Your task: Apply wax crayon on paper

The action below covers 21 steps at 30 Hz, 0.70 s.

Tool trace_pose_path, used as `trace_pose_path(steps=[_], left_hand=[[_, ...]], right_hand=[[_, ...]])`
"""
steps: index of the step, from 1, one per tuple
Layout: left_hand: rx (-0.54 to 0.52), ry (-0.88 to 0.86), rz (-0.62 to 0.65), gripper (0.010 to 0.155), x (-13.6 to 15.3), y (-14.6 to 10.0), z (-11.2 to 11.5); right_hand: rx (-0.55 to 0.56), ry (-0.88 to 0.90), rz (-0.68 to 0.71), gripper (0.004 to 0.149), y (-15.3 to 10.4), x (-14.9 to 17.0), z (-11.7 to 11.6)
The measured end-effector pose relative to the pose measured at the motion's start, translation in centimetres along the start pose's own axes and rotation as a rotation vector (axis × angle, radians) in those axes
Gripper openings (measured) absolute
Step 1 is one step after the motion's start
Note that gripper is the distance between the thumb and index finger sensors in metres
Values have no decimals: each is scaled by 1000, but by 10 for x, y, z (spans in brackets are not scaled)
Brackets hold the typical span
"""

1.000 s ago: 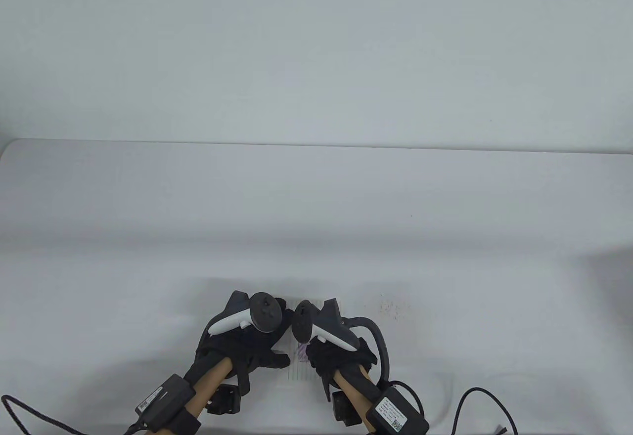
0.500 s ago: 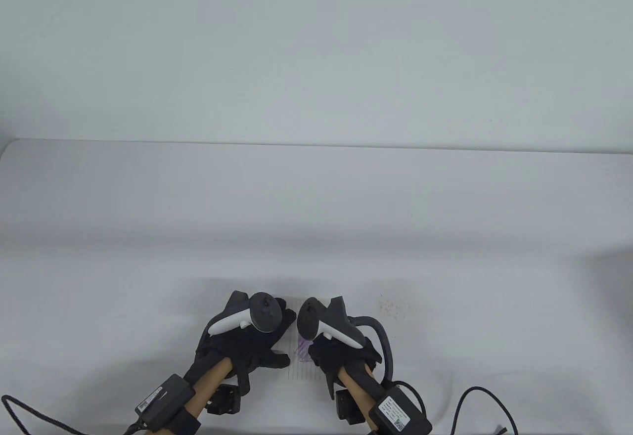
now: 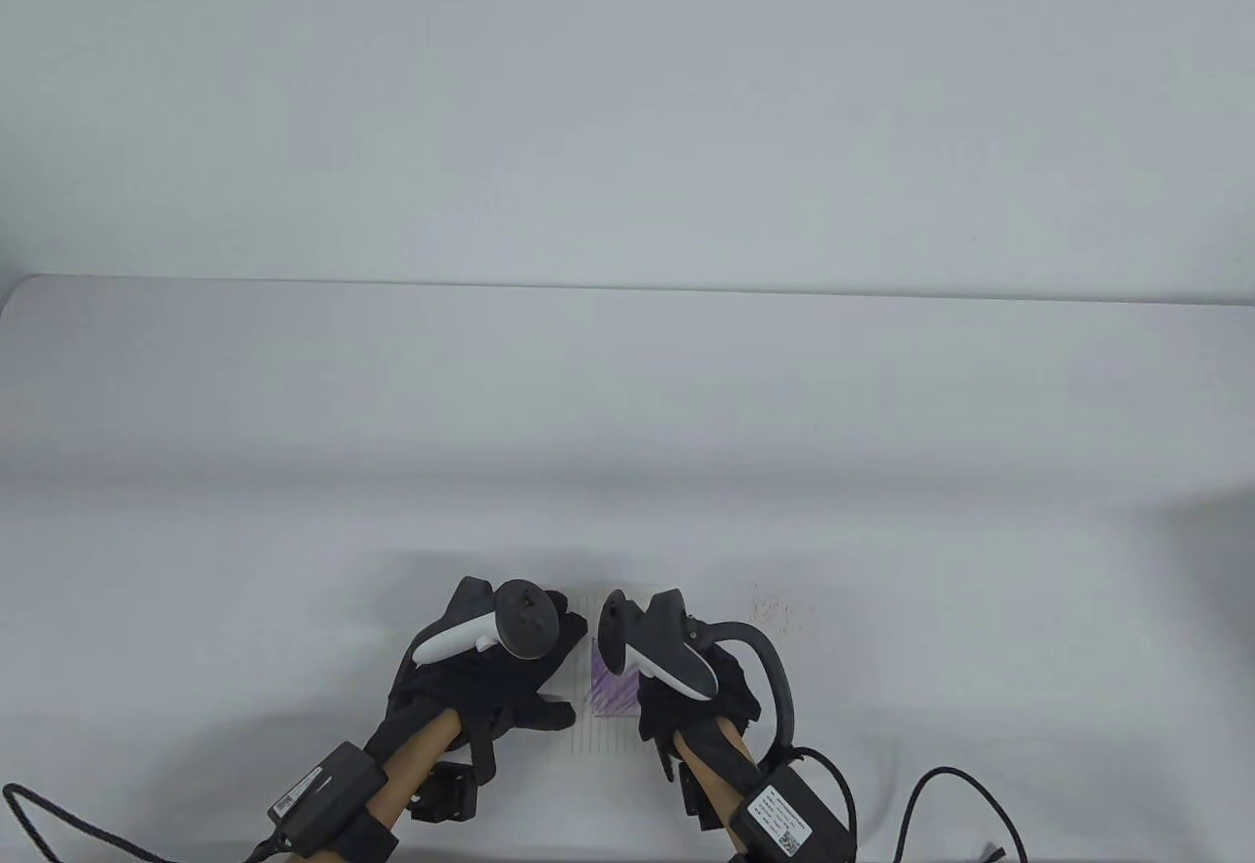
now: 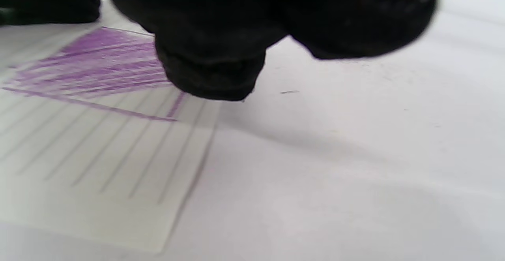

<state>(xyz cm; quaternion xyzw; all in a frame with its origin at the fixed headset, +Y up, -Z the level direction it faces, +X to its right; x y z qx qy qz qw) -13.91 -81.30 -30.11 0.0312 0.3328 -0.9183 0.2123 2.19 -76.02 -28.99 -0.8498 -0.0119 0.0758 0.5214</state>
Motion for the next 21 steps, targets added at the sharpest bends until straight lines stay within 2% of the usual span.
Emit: trace_pose_path(steps=[1,2,5,7,9,11,12,13,14,16,17,19,20,21], left_hand=[[1,-1,0,90,0,0,0],[1,-2,1,90,0,0,0],[1,-2,0,90,0,0,0],[0,0,0,90,0,0,0],[1,-2,0,90,0,0,0],[3,-1,0,90,0,0,0],[5,2,0,90,0,0,0],[5,2,0,90,0,0,0],[4,0,1,90,0,0,0],[2,4,-1,90,0,0,0],[3,3,-1,90,0,1,0],[4,0,0,90,0,1,0],[4,0,0,90,0,1,0],[5,0,0,90,0,1,0]], right_hand=[[-68,58,75,41,0,-4,-3],[-129,115,93,41,0,-6,-6],[-95,72,12,40,2,0,-3],[21,-42,-89,40,3,4,2],[18,-63,-43,41,2,2,3],[-118,63,84,41,1,-5,-4],[-145,124,65,41,-1,-6,-6],[-103,91,50,40,0,-5,-5],[-109,43,39,40,2,-3,-4],[5,-56,-100,40,3,3,1],[16,-110,-111,40,4,4,3],[9,-73,-44,41,1,1,2],[-47,1,29,41,1,-2,0],[-148,115,89,41,0,-5,-5]])
Point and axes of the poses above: the tracker on the back of each hand, its own x axis roughly to the little-finger side, its own y axis roughly from the wrist to the fingertips, z = x × y, the point moved 2 cm from there along y, roughly from the wrist to the fingertips, and after that the axes turned 1 degree about -x, right-handed, at the moved point
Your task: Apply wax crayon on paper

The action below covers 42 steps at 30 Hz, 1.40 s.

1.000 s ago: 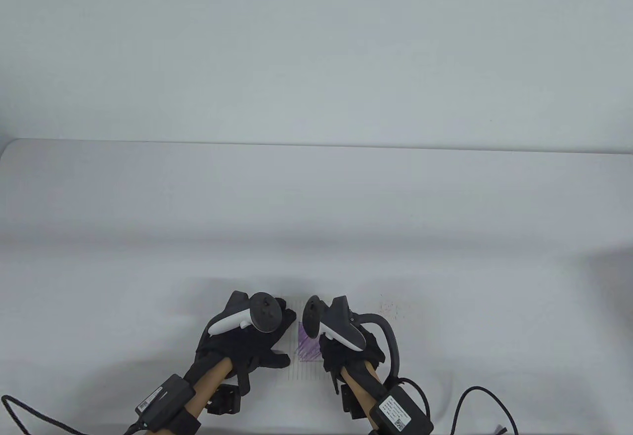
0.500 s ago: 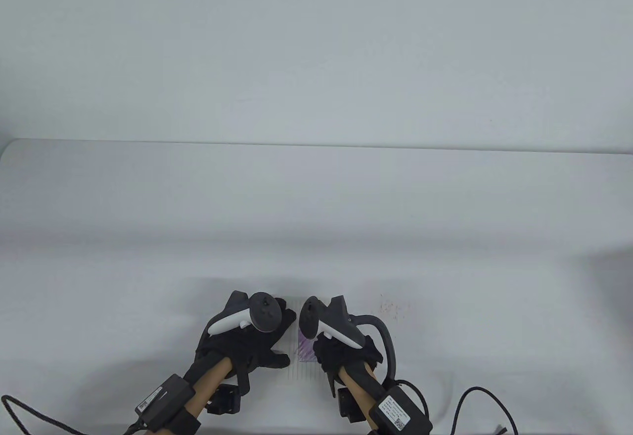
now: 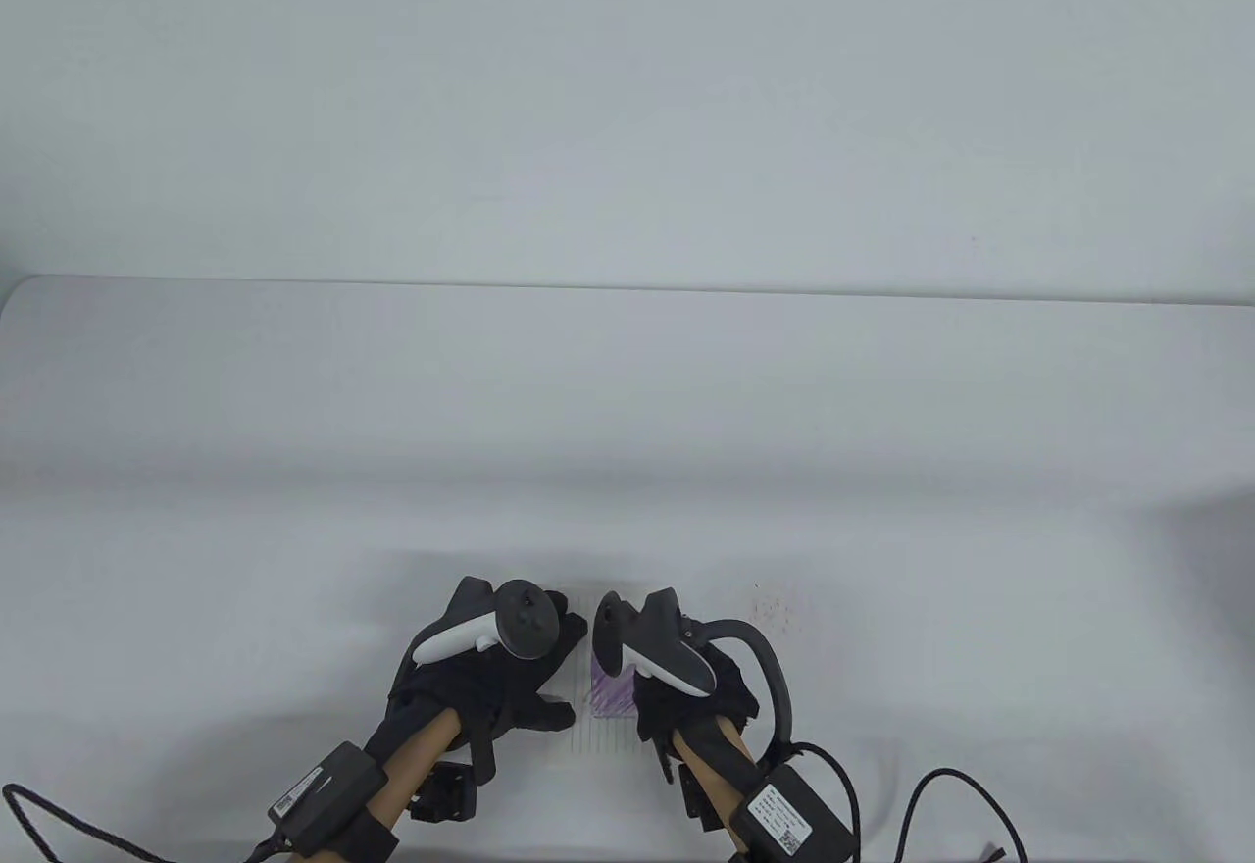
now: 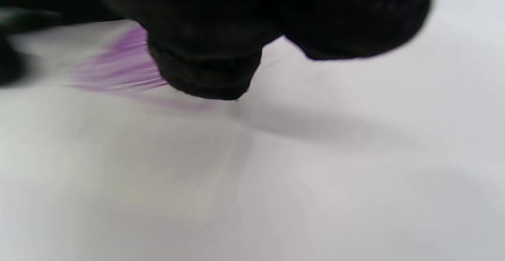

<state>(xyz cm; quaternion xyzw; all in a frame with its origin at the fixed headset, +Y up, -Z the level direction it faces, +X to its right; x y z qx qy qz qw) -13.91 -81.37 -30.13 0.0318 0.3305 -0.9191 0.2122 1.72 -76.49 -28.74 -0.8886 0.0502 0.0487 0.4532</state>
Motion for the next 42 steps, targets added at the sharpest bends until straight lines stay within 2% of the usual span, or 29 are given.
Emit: trace_pose_path(steps=[1,3,4,5,6,8,10,11,13,15,17,18,19,20,24,25,27,28,31,34,36,38,39,42], left_hand=[[0,0,0,90,0,0,0],[0,0,0,90,0,0,0],[-1,2,-1,90,0,0,0],[-2,3,-1,90,0,0,0],[-1,1,0,90,0,0,0],[0,-2,1,90,0,0,0],[0,-2,0,90,0,0,0],[0,-1,0,90,0,0,0],[0,-2,0,90,0,0,0],[-1,0,0,90,0,0,0],[0,-2,0,90,0,0,0],[0,-2,1,90,0,0,0],[1,-2,0,90,0,0,0],[1,-1,0,90,0,0,0],[-1,0,0,90,0,0,0],[-1,-1,0,90,0,0,0],[-1,-2,0,90,0,0,0],[-1,-2,1,90,0,0,0],[-1,-2,1,90,0,0,0],[-2,0,0,90,0,0,0],[-1,-1,0,90,0,0,0],[0,0,0,90,0,0,0],[0,-1,1,90,0,0,0],[0,0,0,90,0,1,0]], right_hand=[[-18,34,-12,41,0,-1,-3],[26,-57,-56,40,2,3,2],[93,-106,-155,40,1,8,6],[130,-154,-193,40,2,10,8],[139,-191,-196,40,1,11,9],[145,-138,-126,40,-1,8,7],[-15,17,-4,40,1,1,-2],[-19,12,-33,40,0,1,-3],[30,-64,-79,40,2,4,2],[132,-154,-189,40,1,8,7],[130,-173,-138,40,0,6,7],[85,-108,-52,40,0,3,5],[-16,-3,30,40,3,1,-1],[-43,30,0,40,3,1,-4],[120,-152,-173,40,2,9,7],[146,-176,-170,40,1,8,8],[91,-125,-91,40,0,5,5],[-17,-13,-6,41,2,2,-2],[23,-66,-83,40,2,5,1],[125,-174,-197,40,1,8,7],[118,-157,-143,40,0,5,5],[-6,-32,-29,40,0,1,-2],[-23,-3,-45,40,-1,0,-4],[68,-114,-141,40,-1,7,4]])
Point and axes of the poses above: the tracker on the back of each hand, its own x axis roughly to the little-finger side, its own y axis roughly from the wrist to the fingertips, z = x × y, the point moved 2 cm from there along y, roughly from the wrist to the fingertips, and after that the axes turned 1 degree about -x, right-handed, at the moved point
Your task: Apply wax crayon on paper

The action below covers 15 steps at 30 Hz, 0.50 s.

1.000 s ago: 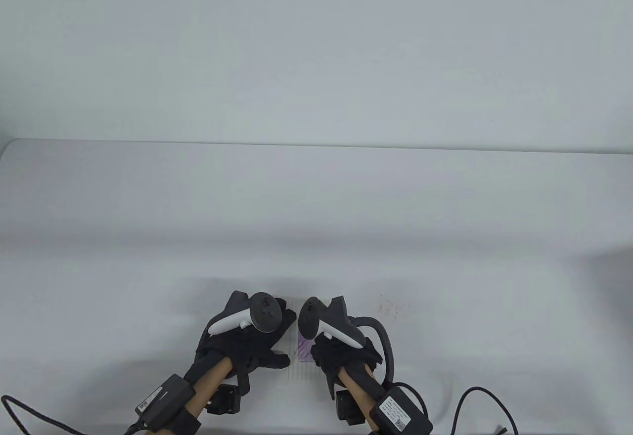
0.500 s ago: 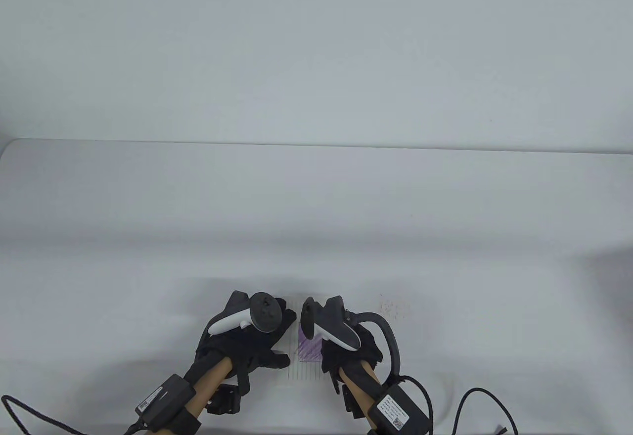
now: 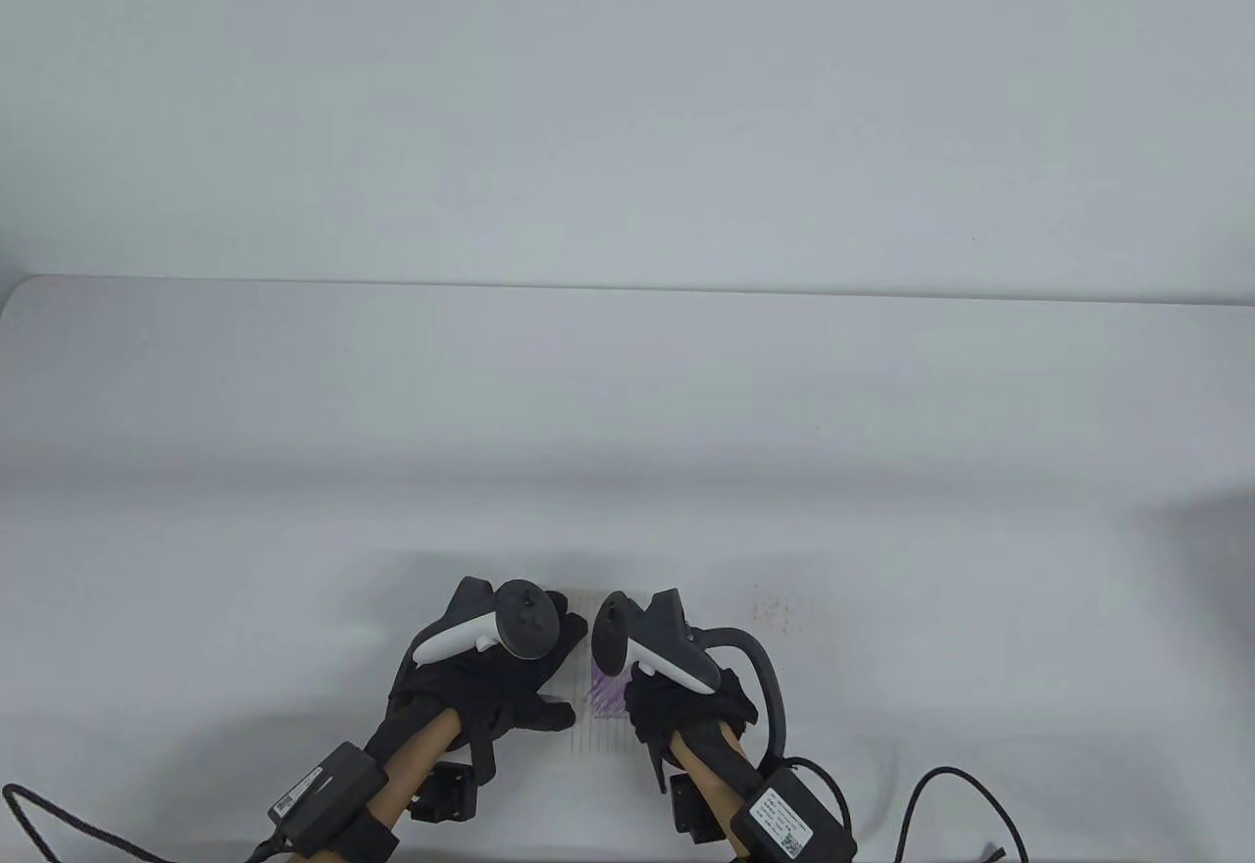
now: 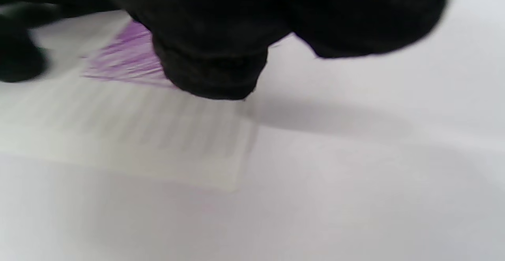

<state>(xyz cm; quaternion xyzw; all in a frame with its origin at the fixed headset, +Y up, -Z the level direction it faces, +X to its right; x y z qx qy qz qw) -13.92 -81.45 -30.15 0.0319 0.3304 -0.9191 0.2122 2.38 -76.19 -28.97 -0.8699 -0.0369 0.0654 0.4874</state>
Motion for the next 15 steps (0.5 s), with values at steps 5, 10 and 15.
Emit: trace_pose_path(steps=[5,10,15], left_hand=[[0,0,0,90,0,0,0],[-1,2,0,90,0,0,0],[1,1,0,90,0,0,0]], right_hand=[[-30,28,80,40,-2,-3,-2],[34,-27,-40,40,0,1,0],[-82,59,108,40,-2,-5,-4]])
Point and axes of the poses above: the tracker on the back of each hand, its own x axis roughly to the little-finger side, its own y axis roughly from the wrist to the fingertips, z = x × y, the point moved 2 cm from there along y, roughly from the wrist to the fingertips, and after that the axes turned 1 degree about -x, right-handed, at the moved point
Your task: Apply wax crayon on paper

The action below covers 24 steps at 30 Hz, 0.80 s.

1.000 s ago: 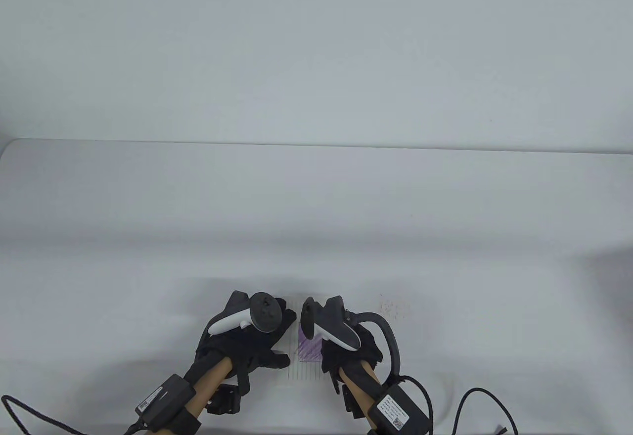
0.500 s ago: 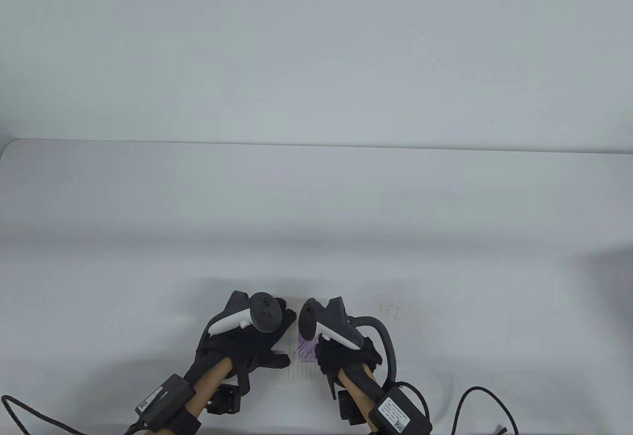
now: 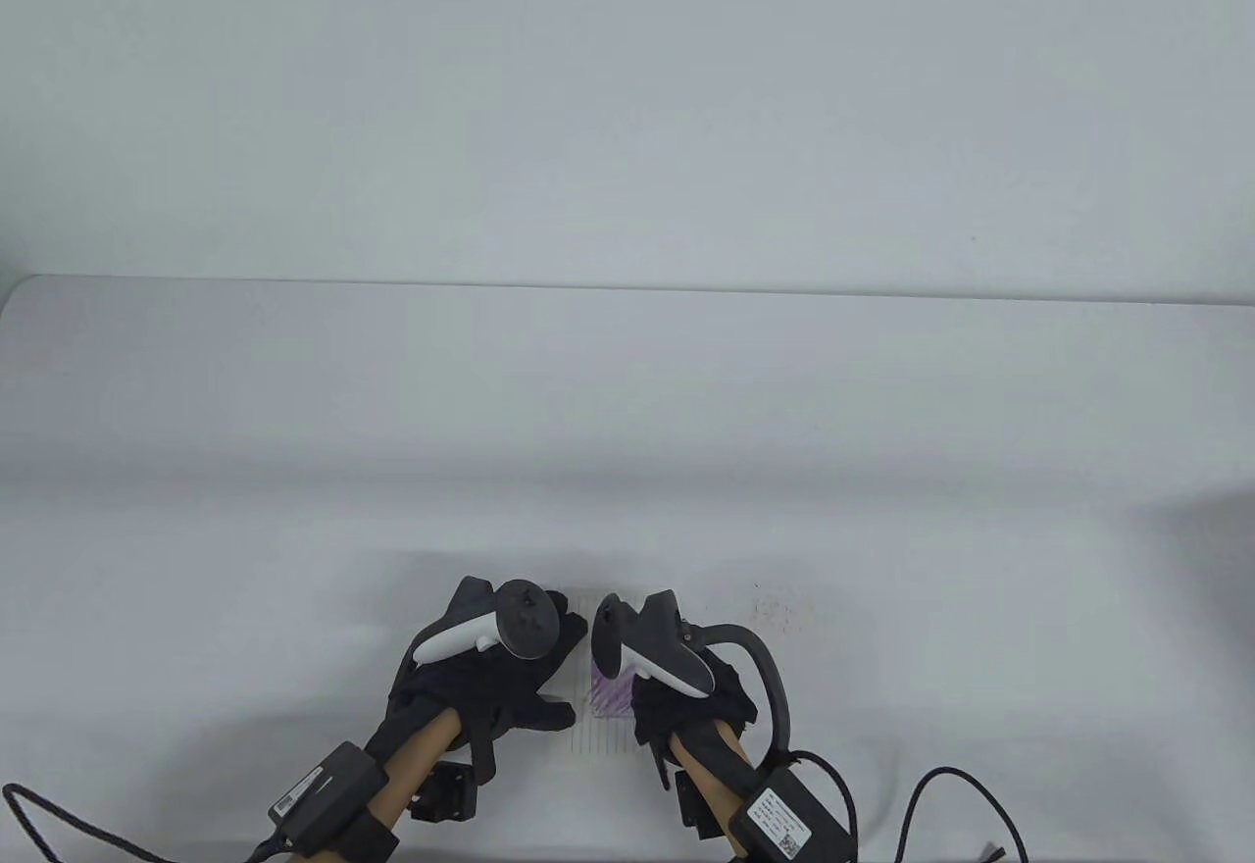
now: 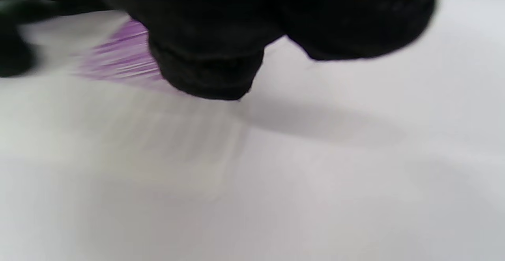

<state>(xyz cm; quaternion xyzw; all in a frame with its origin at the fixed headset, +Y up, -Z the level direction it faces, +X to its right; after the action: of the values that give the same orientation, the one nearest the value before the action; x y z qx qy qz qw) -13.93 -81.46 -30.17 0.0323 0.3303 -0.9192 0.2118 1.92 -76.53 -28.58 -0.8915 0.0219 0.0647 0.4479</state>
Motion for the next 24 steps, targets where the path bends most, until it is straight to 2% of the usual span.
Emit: trace_pose_path(steps=[1,3,5,6,8,9,10,15,18,20,21,23,24], left_hand=[[0,0,0,90,0,0,0],[-1,1,-1,90,0,0,0],[-3,3,-1,90,0,0,0],[-2,2,-1,90,0,0,0],[-2,1,0,90,0,0,0],[-1,1,0,90,0,0,0],[-1,2,0,90,0,0,0],[-4,3,-1,90,0,0,0],[-4,3,-1,90,0,0,0],[-3,4,-1,90,0,0,0],[-2,4,-1,90,0,0,0],[-2,2,0,90,0,0,0],[-2,2,0,90,0,0,0]], right_hand=[[10,30,-44,40,-2,2,-1],[42,-32,-83,40,1,5,2],[132,-127,-171,40,1,8,6],[137,-159,-162,40,0,7,7],[131,-113,-102,41,-1,5,6],[55,-18,-32,41,0,2,2],[10,39,-21,41,0,0,-2],[103,-87,-138,40,0,4,5],[142,-104,-114,40,-2,1,5],[35,-17,-32,40,-2,0,1],[19,13,-51,40,0,0,-3],[58,-28,-94,40,0,4,1],[112,-76,-154,40,0,8,4]])
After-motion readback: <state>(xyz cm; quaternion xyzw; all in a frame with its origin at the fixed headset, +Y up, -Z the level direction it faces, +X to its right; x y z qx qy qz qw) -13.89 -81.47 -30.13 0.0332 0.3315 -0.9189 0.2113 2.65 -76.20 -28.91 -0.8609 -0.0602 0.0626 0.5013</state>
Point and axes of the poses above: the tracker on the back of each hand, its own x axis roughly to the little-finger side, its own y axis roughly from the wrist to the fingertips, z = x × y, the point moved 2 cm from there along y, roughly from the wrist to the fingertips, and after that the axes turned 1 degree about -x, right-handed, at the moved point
